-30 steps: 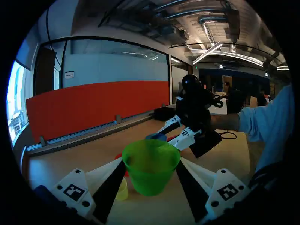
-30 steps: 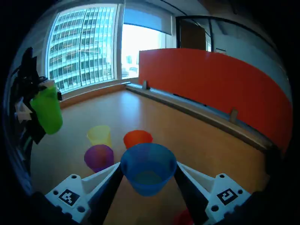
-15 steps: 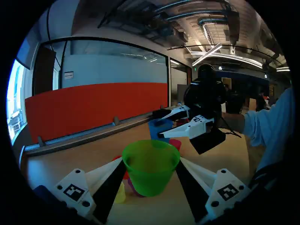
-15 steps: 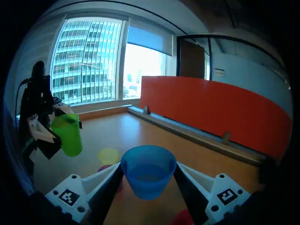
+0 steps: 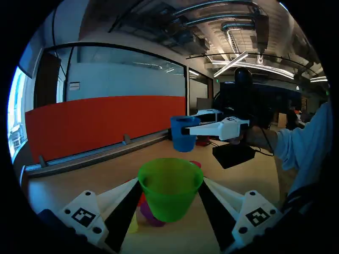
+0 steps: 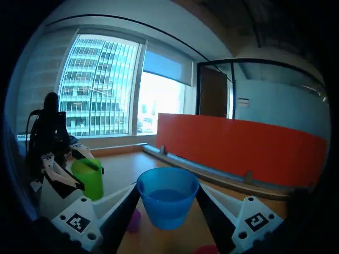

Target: Pour water

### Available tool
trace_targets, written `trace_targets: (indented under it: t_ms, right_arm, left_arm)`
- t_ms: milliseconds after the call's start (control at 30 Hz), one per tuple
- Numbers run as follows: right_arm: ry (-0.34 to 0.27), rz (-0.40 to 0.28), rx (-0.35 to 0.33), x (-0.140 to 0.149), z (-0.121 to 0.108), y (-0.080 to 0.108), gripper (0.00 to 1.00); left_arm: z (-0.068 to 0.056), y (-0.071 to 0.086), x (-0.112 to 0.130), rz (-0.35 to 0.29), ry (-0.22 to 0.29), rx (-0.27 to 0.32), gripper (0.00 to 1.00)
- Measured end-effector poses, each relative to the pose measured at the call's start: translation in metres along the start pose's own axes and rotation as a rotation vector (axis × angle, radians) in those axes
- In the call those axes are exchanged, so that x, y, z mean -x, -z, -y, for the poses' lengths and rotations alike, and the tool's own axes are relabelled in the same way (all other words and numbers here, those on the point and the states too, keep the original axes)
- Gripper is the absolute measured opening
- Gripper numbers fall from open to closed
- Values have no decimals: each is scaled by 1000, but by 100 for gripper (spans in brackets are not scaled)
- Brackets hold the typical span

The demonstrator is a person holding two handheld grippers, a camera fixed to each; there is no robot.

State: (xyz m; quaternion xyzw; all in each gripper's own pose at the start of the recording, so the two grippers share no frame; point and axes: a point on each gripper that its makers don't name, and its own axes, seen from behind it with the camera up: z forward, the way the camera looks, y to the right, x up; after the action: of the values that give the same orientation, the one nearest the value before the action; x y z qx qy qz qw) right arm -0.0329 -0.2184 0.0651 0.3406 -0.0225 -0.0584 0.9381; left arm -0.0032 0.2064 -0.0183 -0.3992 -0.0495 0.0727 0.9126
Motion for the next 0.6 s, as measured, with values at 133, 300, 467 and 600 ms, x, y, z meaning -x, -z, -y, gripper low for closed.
trace_targets:
  t_ms: [133, 300, 467, 600]
  right_arm:
    - [7, -22, -1, -11, 1, 3, 91]
    - [27, -37, -4, -22, 2, 8, 91]
    - [54, -47, -11, -34, 7, 14, 91]
    - [67, -54, -18, -43, 10, 17, 91]
  left_arm:
    - [-3, -1, -2, -12, 0, 12, 87]
    - [-8, -1, -7, -26, 0, 24, 86]
    - [-9, -4, -11, -43, 4, 24, 87]
    - [-12, -6, -12, -52, 7, 35, 87]
